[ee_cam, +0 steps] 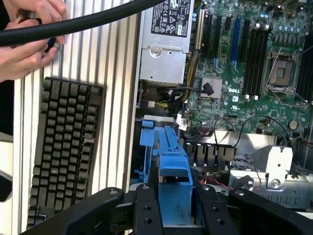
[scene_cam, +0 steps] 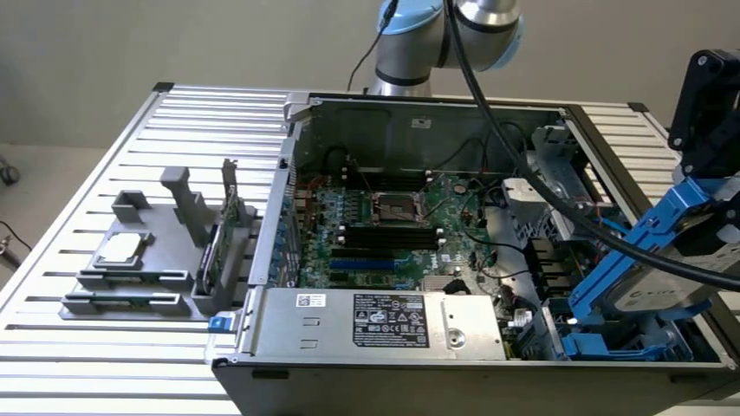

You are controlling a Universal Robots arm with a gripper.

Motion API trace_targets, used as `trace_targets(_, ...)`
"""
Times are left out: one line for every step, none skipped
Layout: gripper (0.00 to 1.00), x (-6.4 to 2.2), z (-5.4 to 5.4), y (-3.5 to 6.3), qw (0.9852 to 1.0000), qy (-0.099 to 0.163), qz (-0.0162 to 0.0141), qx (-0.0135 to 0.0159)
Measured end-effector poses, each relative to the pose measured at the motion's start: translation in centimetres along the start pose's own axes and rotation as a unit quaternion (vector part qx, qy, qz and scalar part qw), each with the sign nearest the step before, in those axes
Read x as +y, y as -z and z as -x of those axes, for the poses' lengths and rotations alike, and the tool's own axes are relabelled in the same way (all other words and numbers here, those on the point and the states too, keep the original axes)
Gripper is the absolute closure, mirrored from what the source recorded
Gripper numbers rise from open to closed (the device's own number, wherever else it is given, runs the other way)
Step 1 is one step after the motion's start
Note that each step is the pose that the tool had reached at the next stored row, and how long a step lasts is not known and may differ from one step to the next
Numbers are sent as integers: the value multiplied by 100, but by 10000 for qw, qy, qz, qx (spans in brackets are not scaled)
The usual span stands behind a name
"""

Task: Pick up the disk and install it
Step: 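Insert the disk into the insertion slot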

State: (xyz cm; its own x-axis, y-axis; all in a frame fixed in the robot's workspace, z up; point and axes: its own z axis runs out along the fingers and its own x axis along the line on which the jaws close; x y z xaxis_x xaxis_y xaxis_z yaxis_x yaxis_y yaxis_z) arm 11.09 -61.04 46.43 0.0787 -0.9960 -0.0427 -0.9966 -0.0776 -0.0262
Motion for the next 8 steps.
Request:
trace_targets(68, 2, 0, -3, 10000, -26, -5, 12)
trace_targets(68, 4, 0, -6, 10000, -52, -8, 21)
trace_targets(68, 6, 0, -9, 10000, -83, -11, 31)
trace_targets(68, 9, 0, -14, 9999, -113, -13, 37)
trace_targets(68, 11, 0, -22, 9999, -139, -15, 40)
trace_targets(68, 13, 4, -32, 9999, -162, -15, 43)
trace_targets(68, 13, 12, -48, 9998, -179, -16, 43)
trace_targets(68, 15, 21, -69, 9998, -197, -17, 43)
